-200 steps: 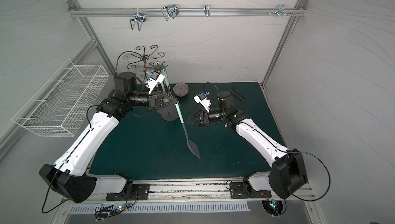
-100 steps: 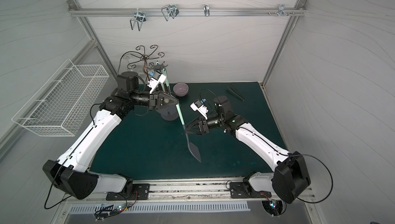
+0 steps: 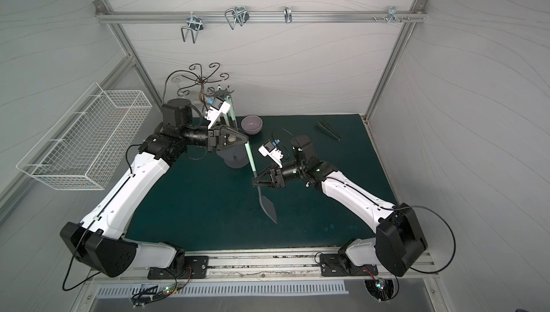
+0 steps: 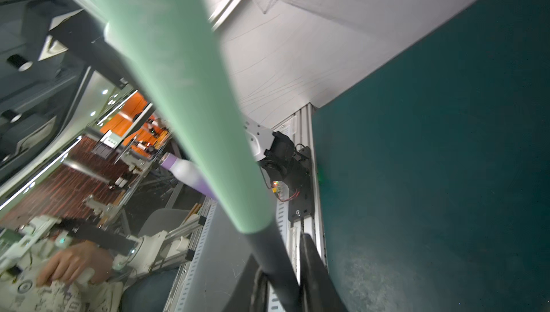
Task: Take the spatula off the kitchen utensil rack
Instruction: Place the spatula at the center of the board.
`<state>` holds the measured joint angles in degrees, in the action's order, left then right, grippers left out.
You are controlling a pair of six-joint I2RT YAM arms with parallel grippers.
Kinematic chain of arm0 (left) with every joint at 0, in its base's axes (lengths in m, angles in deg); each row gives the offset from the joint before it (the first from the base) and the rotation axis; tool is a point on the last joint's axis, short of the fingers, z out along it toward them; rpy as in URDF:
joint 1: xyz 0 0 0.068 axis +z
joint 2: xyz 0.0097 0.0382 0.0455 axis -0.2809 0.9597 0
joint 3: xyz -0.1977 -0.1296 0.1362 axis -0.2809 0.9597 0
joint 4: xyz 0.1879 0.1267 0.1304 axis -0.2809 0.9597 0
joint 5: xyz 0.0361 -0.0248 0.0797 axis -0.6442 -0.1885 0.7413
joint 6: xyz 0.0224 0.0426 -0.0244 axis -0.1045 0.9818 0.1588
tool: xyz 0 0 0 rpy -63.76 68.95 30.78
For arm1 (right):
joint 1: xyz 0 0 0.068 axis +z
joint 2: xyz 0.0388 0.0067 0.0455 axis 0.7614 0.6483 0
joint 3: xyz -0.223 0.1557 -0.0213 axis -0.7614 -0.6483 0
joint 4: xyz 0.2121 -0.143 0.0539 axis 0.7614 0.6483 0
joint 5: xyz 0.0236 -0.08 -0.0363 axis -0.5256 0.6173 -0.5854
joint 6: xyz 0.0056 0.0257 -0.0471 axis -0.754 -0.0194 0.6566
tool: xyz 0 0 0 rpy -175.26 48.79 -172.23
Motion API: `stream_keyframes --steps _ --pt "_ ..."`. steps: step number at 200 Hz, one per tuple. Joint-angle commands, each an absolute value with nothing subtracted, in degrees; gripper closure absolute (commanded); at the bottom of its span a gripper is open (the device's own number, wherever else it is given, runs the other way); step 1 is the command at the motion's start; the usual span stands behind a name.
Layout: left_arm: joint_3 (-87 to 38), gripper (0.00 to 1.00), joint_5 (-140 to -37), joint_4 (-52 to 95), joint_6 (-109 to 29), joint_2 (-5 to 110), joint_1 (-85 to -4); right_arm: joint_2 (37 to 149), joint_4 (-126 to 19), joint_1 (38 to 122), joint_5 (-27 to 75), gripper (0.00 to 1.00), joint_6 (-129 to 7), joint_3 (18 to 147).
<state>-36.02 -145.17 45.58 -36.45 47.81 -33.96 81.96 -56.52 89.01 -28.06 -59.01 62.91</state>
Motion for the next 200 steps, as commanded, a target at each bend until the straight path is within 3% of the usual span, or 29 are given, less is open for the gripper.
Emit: stream_keyframes --steps 1,16,21,28,33,64,95,113,162,200 --pt "-36.80 1.00 -146.77 44.01 -36.18 47.56 -33.25 81.92 -55.00 88.66 -25.80 1.00 -61.29 64.37" --pt "-36.90 0.99 -143.49 46.67 -34.33 46.76 -32.37 81.72 -52.07 87.94 -22.43 1.00 -61.63 64.91" --pt "-36.89 0.86 -141.94 47.76 -33.58 46.33 -32.02 81.49 -50.56 87.75 -20.32 1.00 -61.86 65.22" --pt "-36.90 0.60 -139.04 49.68 -32.12 45.42 -31.67 81.16 -48.17 87.64 -16.69 1.00 -61.96 65.73" --pt "-36.75 0.47 -136.40 51.31 -30.91 44.61 -31.54 80.80 -46.03 87.63 -13.50 1.00 -61.93 66.13" --pt "-33.05 0.01 -114.59 55.64 -26.93 36.96 -31.43 78.43 -37.31 88.19 10.38 1.00 -61.40 66.70" --pt "-28.54 0.01 -85.30 57.95 -28.24 29.67 -31.34 82.12 -28.10 91.63 34.08 1.00 -65.22 71.34" --pt "-26.40 0.01 -75.00 59.55 -29.69 27.25 -31.19 90.38 -19.08 92.74 41.96 1.00 -72.27 78.80" --pt "-20.52 0.01 -69.64 59.57 -32.29 23.88 -31.08 113.39 -6.09 95.48 45.27 1.00 -79.96 99.95" --pt "-18.55 0.01 -71.05 58.38 -32.58 22.44 -31.08 122.66 -7.46 95.50 41.46 1.00 -80.36 105.57"
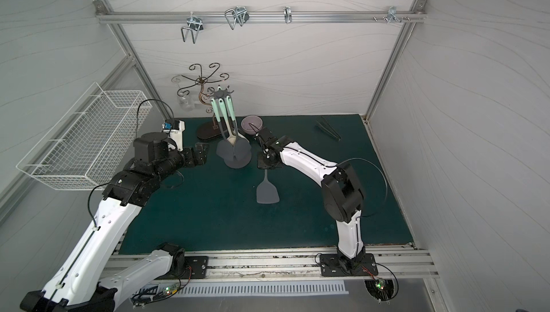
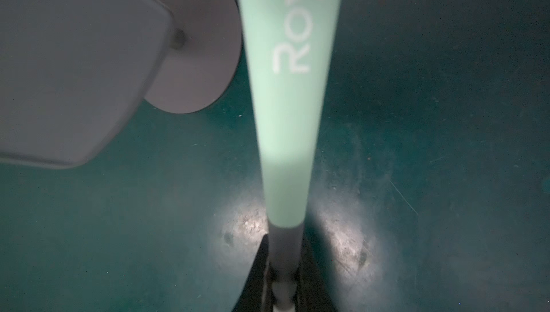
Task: Take the spatula off the kitchen utensil rack
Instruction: Place the spatula at the center of the board.
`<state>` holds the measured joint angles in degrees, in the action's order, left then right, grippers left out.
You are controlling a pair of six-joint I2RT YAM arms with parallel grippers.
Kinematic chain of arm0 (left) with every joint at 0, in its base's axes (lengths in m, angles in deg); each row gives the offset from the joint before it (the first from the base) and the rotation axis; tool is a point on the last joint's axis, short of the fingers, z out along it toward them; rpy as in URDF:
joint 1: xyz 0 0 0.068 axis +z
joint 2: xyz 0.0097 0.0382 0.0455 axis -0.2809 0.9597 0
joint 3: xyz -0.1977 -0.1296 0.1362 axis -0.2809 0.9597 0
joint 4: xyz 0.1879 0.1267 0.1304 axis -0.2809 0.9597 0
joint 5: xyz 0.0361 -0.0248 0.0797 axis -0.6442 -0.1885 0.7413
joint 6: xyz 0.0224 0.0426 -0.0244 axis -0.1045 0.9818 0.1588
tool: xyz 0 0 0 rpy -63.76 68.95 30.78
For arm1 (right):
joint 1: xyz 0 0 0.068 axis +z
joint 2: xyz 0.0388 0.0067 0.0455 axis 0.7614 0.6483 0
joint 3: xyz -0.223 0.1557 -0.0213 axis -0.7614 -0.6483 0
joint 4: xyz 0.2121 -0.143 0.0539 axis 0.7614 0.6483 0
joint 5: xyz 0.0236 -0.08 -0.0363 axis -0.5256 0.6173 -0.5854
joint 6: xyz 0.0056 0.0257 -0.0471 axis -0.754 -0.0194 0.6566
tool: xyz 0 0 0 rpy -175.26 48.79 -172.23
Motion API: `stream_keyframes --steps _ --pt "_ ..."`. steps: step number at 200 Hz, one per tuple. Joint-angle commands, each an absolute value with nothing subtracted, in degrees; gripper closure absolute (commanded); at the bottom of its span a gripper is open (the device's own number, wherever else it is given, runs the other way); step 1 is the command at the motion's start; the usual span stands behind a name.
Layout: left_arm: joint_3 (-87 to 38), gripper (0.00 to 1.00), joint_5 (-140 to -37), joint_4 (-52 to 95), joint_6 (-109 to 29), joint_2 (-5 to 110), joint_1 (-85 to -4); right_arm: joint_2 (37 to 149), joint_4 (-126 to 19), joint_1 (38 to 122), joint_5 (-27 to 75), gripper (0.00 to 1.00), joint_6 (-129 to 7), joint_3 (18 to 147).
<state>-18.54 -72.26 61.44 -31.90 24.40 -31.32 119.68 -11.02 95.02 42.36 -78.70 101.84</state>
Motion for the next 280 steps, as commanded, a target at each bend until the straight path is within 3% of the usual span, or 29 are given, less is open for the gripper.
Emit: stream_keyframes --steps 1,106,131,187,244,280 --pt "-18.51 0.01 -71.09 58.33 -32.53 22.45 -31.03 122.89 -7.48 95.48 41.29 1.00 -80.21 105.73" --pt "-16.26 0.02 -71.98 56.62 -31.53 22.68 -30.29 133.82 -6.08 94.78 36.64 1.00 -78.92 111.70" --pt "-16.10 0.02 -71.74 56.49 -31.39 22.58 -30.11 134.23 -6.52 94.74 35.84 0.89 -78.96 111.61" --pt "-15.83 0.02 -71.81 56.32 -31.43 22.55 -29.85 133.49 -6.63 94.57 35.15 0.78 -78.76 111.52" --pt "-15.75 0.02 -71.67 56.40 -31.33 22.81 -29.76 131.20 -6.84 93.74 34.65 0.76 -79.75 110.39" --pt "-16.24 0.02 -72.21 56.40 -31.46 23.38 -29.42 123.58 -10.12 93.17 34.74 0.77 -78.78 105.88"
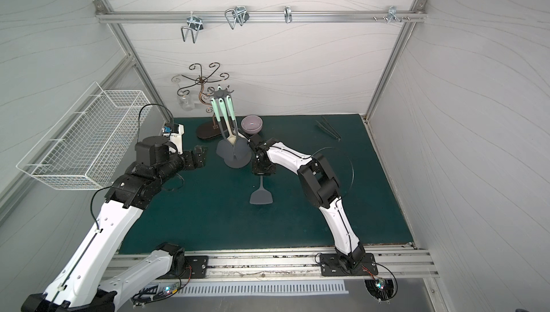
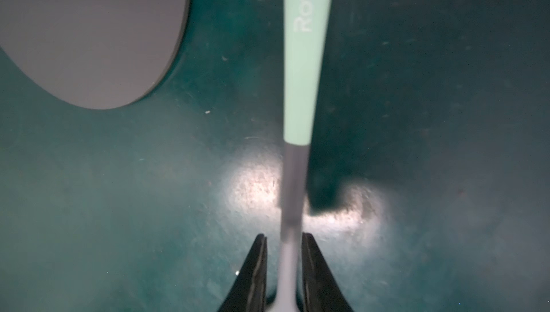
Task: Take the spatula off the kitchen utensil rack
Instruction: Place the spatula at the center of the board, then take off the spatula from the rack.
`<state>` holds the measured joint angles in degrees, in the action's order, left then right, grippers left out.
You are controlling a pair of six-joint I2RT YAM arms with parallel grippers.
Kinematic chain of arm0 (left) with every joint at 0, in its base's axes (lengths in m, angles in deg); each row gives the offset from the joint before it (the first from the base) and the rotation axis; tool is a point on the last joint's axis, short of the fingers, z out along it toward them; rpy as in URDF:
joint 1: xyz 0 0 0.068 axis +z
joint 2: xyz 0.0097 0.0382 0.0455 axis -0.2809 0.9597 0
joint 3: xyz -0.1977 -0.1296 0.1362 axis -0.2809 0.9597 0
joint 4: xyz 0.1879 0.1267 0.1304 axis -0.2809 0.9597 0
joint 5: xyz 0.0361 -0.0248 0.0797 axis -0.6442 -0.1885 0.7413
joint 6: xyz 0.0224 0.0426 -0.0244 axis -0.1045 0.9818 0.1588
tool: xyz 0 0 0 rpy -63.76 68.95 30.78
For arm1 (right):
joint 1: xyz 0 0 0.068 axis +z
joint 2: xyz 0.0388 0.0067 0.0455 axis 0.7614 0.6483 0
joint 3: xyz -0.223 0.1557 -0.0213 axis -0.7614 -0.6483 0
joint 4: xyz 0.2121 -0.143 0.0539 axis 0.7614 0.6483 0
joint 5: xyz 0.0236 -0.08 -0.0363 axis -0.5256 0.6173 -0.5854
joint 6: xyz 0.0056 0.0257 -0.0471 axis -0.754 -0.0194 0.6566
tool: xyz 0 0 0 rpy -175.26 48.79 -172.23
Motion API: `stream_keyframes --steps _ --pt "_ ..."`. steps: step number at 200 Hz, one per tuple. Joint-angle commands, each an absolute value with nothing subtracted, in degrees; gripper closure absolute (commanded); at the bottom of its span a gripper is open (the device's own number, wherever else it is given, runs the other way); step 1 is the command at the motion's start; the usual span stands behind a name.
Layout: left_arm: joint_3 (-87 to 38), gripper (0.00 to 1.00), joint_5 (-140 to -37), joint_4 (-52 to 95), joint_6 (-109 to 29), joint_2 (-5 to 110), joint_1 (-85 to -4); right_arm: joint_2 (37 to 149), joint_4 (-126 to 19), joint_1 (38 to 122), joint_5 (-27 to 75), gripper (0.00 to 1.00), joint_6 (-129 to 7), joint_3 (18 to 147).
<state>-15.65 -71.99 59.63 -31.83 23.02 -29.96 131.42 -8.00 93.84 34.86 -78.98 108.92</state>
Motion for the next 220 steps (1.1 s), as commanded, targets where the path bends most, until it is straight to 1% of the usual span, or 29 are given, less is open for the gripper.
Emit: stream_keyframes --steps 1,29,43,64,80,107,119,155,220 --pt "-16.25 0.02 -72.28 56.37 -31.45 23.41 -29.41 123.26 -10.34 93.17 34.85 0.77 -78.76 105.54" --pt "-17.81 0.02 -73.46 56.96 -32.77 24.80 -28.34 111.53 -19.70 93.52 40.14 0.78 -76.15 96.18" --pt "-19.02 0.02 -76.18 57.46 -33.94 26.21 -26.99 105.69 -27.01 94.48 43.14 0.78 -72.66 91.49" --pt "-21.51 0.02 -83.53 58.03 -36.85 28.88 -24.01 100.22 -36.63 95.94 44.48 0.74 -66.73 88.35" --pt "-23.49 0.02 -86.69 58.11 -38.40 30.76 -23.13 98.93 -41.61 96.34 42.90 0.67 -63.69 88.78" --pt "-26.30 0.02 -89.67 57.37 -39.94 33.10 -22.84 100.61 -51.73 96.72 37.24 0.59 -59.53 89.41" --pt "-26.98 0.02 -90.26 56.97 -40.47 33.70 -22.74 102.65 -54.27 96.70 35.51 0.57 -58.50 91.03" --pt "-26.91 0.03 -91.36 55.69 -41.10 34.74 -22.51 109.12 -56.38 96.70 36.03 0.57 -56.76 97.69" --pt "-25.76 0.03 -90.90 54.47 -40.14 34.58 -21.55 117.14 -60.00 96.61 37.37 0.57 -54.70 104.64"
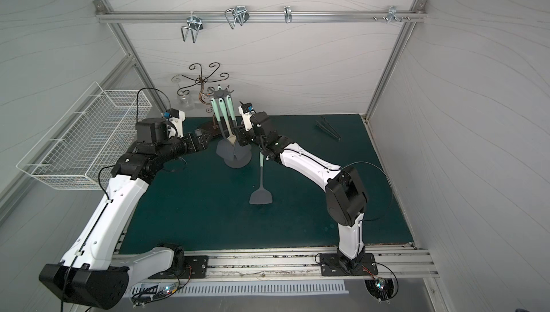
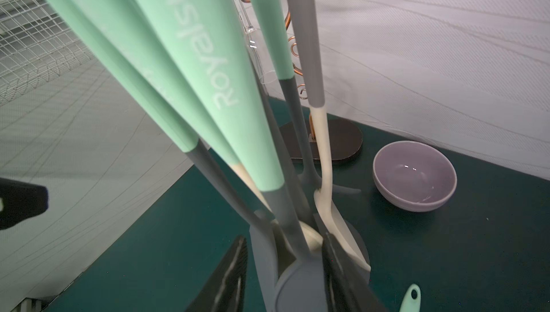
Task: Take the spatula off the kitchen utensil rack
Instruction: Take off the spatula from the rack.
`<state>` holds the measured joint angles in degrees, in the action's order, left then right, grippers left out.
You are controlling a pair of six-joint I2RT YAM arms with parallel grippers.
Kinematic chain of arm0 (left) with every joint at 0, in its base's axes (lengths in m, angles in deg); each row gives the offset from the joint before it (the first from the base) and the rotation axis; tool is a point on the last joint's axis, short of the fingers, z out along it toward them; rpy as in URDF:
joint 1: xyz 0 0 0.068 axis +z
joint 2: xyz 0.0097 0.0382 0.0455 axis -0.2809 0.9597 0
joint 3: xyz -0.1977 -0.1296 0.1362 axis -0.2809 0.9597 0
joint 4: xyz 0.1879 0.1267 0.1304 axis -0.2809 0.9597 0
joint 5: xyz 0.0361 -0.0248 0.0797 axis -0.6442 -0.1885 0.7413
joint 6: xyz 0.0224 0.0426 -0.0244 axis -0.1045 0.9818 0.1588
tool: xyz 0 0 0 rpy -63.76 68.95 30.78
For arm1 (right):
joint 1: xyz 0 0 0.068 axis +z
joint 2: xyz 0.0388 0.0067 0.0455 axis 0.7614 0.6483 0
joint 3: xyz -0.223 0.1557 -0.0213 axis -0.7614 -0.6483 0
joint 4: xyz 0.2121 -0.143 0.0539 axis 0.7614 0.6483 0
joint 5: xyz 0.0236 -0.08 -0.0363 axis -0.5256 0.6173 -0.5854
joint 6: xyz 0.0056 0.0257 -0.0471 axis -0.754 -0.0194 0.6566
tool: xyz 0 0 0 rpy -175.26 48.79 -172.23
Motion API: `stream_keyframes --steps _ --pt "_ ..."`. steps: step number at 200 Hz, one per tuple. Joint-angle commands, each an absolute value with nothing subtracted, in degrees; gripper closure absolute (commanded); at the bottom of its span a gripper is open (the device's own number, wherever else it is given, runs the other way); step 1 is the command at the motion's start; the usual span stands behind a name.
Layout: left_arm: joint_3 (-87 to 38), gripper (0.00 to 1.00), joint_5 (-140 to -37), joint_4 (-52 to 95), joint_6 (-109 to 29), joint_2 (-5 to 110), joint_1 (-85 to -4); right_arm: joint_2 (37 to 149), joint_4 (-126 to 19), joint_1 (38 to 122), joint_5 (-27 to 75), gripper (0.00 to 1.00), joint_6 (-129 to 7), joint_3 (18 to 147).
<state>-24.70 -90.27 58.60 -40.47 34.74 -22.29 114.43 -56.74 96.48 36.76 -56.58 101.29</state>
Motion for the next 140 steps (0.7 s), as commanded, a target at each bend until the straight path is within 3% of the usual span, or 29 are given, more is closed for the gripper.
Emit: stream_keyframes --steps 1,42,90,140 --pt "-25.72 0.03 -90.90 54.44 -40.14 34.59 -21.52 117.27 -60.07 96.61 37.39 0.57 -54.64 104.70" --pt "-25.32 0.03 -91.25 54.13 -39.75 34.94 -20.81 120.70 -61.69 96.62 38.44 0.62 -53.53 107.24" --pt "-24.53 0.03 -92.19 53.12 -40.11 35.40 -19.85 117.62 -66.94 96.71 38.98 1.00 -52.01 101.50" --pt "-24.69 0.04 -93.54 52.54 -41.23 35.79 -19.05 113.60 -67.62 97.09 39.44 1.00 -46.48 98.70"
